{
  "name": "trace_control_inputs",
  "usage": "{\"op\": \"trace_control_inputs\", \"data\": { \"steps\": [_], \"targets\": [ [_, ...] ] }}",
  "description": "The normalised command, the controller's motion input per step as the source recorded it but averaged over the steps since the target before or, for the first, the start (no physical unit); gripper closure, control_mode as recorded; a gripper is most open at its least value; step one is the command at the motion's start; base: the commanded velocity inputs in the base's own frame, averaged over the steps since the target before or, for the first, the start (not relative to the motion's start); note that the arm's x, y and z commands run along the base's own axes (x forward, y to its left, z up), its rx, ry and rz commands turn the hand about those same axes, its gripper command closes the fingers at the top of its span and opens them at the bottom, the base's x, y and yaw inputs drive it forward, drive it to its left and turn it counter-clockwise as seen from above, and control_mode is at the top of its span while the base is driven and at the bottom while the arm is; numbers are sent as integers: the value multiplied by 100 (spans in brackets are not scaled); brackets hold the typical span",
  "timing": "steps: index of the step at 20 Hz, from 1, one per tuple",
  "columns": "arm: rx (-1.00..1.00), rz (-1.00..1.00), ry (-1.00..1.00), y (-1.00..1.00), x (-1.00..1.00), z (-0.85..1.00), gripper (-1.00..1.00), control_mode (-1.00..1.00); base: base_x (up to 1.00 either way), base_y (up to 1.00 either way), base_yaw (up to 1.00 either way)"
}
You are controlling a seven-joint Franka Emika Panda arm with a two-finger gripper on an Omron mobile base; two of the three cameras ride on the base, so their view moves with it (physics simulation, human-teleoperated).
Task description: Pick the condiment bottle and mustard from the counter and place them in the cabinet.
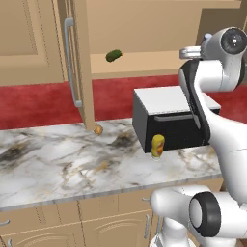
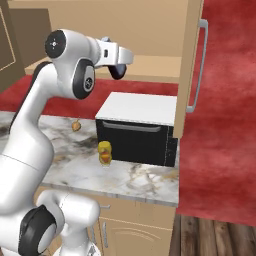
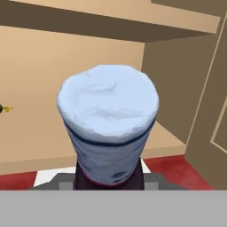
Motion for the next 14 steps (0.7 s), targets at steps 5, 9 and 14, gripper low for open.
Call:
{"op": "trace_control_inputs", "data": {
  "steps": [5, 9, 14],
  "targets": [
    [0, 0, -6, 0, 1, -4, 100, -100, 0, 0, 0],
    [0, 0, -7, 0, 1, -6, 100, -100, 0, 0, 0],
    [0, 0, -4, -2, 13, -18, 100, -100, 0, 0, 0]
  ]
}}
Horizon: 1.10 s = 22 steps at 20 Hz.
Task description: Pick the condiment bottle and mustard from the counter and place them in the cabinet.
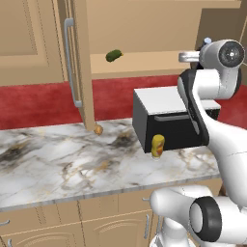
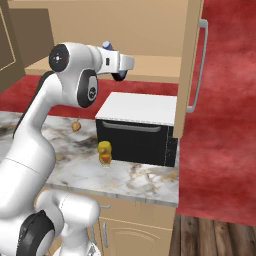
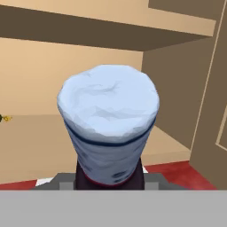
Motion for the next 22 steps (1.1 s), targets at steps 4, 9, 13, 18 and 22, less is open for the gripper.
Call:
{"op": "trace_control_inputs", "data": {
  "steps": [4, 9, 13, 18, 22],
  "targets": [
    [0, 0, -1, -10, 28, -6, 100, -100, 0, 0, 0],
    [0, 0, -1, -14, 30, 0, 100, -100, 0, 0, 0],
    [0, 0, 0, -8, 25, 0, 100, -100, 0, 0, 0],
    [0, 0, 0, -5, 20, -6, 100, -100, 0, 0, 0],
    [0, 0, 0, -10, 23, -4, 100, -100, 0, 0, 0]
  ]
}}
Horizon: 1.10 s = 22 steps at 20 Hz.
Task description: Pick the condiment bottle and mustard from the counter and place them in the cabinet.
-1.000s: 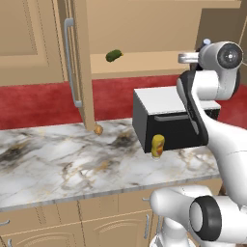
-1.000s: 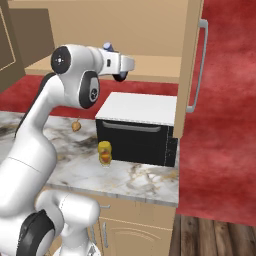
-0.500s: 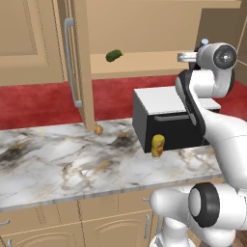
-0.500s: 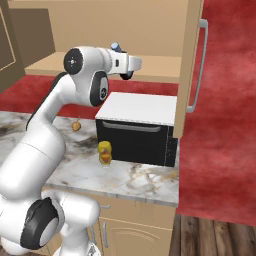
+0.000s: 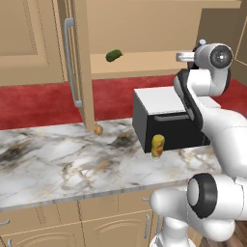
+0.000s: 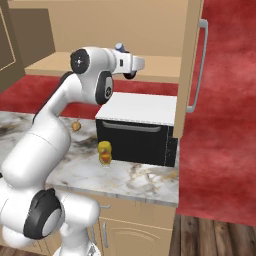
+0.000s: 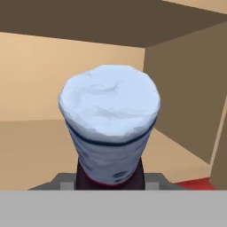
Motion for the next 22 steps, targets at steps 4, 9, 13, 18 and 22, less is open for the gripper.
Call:
{"op": "trace_control_inputs", "data": {
  "steps": [4, 9, 13, 18, 22],
  "targets": [
    [0, 0, 0, -16, 34, -1, 100, -100, 0, 0, 0],
    [3, 1, 0, -17, 40, -3, 100, -100, 0, 0, 0],
    [3, 4, 0, -4, 28, -3, 100, -100, 0, 0, 0],
    [0, 3, 0, 0, 20, 0, 100, -100, 0, 0, 0],
    [-3, 2, 0, 0, 31, -2, 100, -100, 0, 0, 0]
  ]
}}
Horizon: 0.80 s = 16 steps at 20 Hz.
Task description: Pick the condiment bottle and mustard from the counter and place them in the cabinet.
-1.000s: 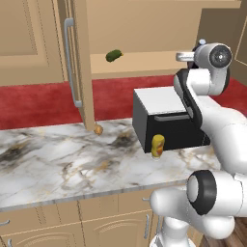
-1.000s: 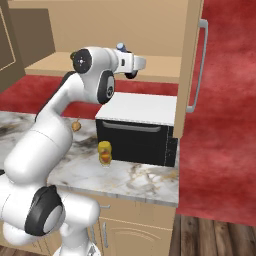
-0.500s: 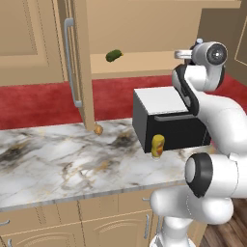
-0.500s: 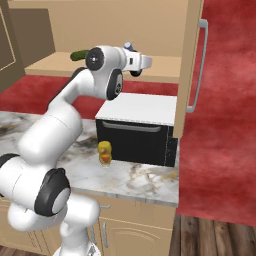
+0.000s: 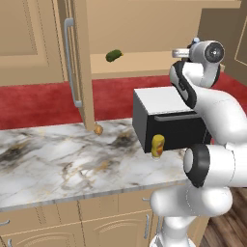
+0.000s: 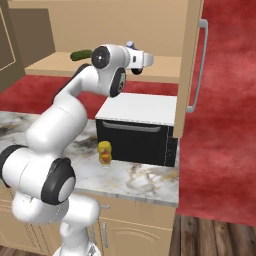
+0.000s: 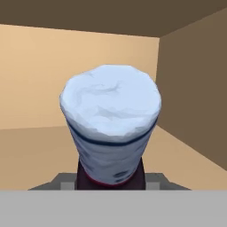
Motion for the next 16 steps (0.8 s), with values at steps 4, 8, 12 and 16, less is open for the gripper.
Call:
{"op": "trace_control_inputs", "data": {
  "steps": [4, 8, 12, 16],
  "targets": [
    [-4, 1, 0, -3, 40, -5, 100, -100, 0, 0, 0],
    [-3, 1, 0, -1, 29, -9, 100, -100, 0, 0, 0],
    [0, 2, 0, 0, 18, -11, 100, -100, 0, 0, 0],
    [0, 3, 0, 0, 13, -12, -100, -100, 0, 0, 0]
  ]
}}
